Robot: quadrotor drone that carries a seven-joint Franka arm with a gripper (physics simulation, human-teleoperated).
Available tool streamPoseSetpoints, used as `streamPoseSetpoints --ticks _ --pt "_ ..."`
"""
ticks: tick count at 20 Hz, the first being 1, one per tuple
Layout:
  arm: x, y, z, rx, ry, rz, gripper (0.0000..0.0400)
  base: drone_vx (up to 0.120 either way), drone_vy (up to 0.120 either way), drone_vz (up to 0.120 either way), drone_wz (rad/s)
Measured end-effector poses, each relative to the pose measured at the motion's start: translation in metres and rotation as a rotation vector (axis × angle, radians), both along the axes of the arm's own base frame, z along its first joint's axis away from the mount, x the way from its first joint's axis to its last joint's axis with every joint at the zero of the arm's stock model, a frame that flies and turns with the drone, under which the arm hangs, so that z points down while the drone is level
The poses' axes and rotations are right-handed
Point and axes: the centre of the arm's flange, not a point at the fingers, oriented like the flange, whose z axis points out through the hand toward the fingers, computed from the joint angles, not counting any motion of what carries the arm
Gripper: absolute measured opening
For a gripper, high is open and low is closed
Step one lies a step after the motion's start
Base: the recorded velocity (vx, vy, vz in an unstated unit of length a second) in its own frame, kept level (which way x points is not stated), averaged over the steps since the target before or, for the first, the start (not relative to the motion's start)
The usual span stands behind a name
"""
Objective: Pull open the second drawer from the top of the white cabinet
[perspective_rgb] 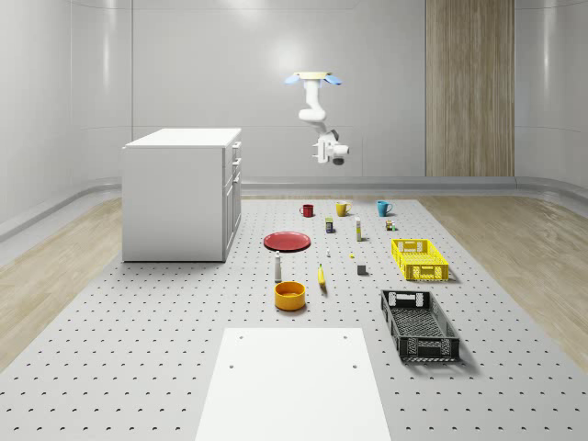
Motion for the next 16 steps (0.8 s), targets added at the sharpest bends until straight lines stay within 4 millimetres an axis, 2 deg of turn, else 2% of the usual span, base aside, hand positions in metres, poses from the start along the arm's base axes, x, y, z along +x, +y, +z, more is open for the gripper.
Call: streamPoseSetpoints --ticks 16 --pt "0.0000 0.0000 -0.0001 0.000 0.000 0.000 0.0300 0.120 -0.120 0.000 0.000"
